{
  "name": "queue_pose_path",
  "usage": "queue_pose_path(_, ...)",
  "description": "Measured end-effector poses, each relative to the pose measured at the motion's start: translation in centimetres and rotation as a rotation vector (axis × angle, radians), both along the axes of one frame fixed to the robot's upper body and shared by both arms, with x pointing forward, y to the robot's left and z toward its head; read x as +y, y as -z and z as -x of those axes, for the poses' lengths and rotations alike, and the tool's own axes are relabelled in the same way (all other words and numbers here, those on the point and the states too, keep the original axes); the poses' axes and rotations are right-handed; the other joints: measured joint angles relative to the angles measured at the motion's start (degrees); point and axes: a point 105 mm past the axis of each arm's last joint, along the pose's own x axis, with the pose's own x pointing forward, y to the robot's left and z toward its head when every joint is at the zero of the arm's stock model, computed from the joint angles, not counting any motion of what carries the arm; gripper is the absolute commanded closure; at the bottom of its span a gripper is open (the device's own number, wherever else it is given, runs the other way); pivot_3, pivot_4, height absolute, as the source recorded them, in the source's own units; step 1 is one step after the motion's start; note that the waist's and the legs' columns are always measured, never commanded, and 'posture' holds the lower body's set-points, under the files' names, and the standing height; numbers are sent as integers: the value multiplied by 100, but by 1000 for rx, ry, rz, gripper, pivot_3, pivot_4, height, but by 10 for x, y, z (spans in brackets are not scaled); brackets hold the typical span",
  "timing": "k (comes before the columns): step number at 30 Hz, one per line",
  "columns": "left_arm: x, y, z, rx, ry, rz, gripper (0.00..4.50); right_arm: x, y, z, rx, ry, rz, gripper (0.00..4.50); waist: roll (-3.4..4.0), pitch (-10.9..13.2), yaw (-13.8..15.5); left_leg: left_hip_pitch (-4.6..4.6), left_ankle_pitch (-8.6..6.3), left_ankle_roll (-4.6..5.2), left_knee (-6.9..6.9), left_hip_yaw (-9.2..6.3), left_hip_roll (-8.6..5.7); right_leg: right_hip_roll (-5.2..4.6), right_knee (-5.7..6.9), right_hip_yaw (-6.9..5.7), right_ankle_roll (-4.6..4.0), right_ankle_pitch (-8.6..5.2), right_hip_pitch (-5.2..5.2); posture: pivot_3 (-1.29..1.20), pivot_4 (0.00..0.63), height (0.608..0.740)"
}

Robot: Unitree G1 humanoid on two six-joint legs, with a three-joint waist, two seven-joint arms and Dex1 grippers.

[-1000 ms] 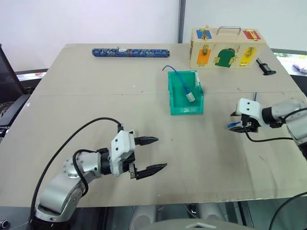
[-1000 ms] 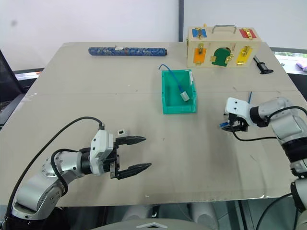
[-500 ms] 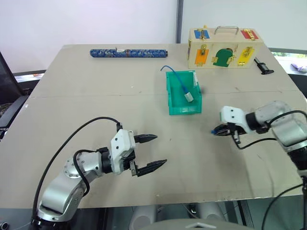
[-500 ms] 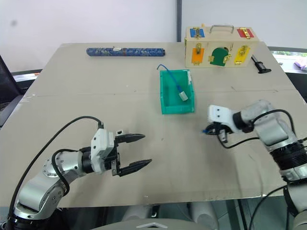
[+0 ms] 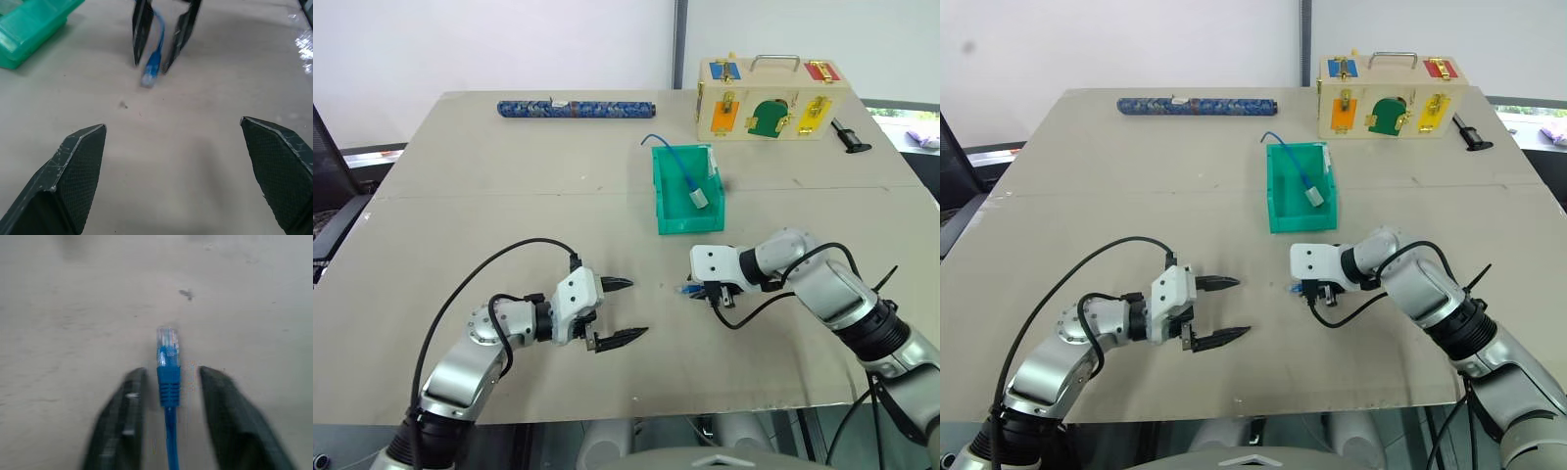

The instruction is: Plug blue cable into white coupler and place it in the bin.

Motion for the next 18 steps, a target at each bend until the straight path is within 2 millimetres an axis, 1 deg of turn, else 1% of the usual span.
queue_pose_path(1,-4,1,-3,-7,11,5,0,0,0,6,23,-9,-38,1269,1,1,17,-5,0,0,0,-3,-2,-3,-2,-1,3,3,0,0,150,740)
queue_pose_path(3,-5,3,-5,-6,13,-2,0,-2,-4,7,26,-1,-80,556,1,1,14,-7,0,0,1,-1,-6,-6,-3,1,4,3,-2,0,150,740)
queue_pose_path(5,-10,2,-8,-13,28,-3,0,-6,-13,6,8,46,-169,556,0,1,33,-9,0,0,1,-4,-7,-7,-3,0,4,3,-1,0,150,740)
queue_pose_path(6,-15,2,-11,-13,38,3,0,-9,-20,8,-8,84,-252,556,-1,1,83,-13,0,0,2,-17,-12,-9,-3,-10,4,3,1,0,150,740)
queue_pose_path(7,-21,0,-15,-12,52,15,0,-16,-29,11,-20,139,-365,556,-1,1,116,-16,0,0,2,-23,-16,-9,-2,-12,4,3,1,0,150,740)
queue_pose_path(9,-31,-6,-22,-21,76,20,0,-36,-35,19,-50,238,-477,556,-1,1,155,-16,0,0,3,-19,-19,-11,-3,-8,6,3,1,0,150,740)
queue_pose_path(11,-35,-10,-27,-30,86,21,0,-51,-35,26,-75,306,-510,556,0,1,153,-13,0,0,3,-15,-21,-13,-1,-5,6,3,1,0,150,740)
queue_pose_path(12,-39,-13,-29,-34,96,19,0,-62,-33,33,-87,362,-535,556,-1,0,149,-11,0,1,3,-17,-21,-12,1,-6,7,3,3,0,150,740)
queue_pose_path(13,-39,-13,-30,-35,97,18,0,-65,-32,36,-86,377,-543,556,-1,0,133,-9,0,1,3,-16,-21,-11,2,-4,6,3,3,0,150,740)
queue_pose_path(15,-44,-14,-34,-34,111,1,0,-79,-31,51,-100,449,-572,556,0,0,135,-8,0,1,2,-17,-20,-10,4,-4,7,2,3,0,150,740)
queue_pose_path(18,-47,-12,-40,-23,113,-28,0,-97,-26,72,-115,539,-563,556,1,-1,130,-4,0,1,3,-14,-19,-9,5,-3,10,1,6,0,150,740)
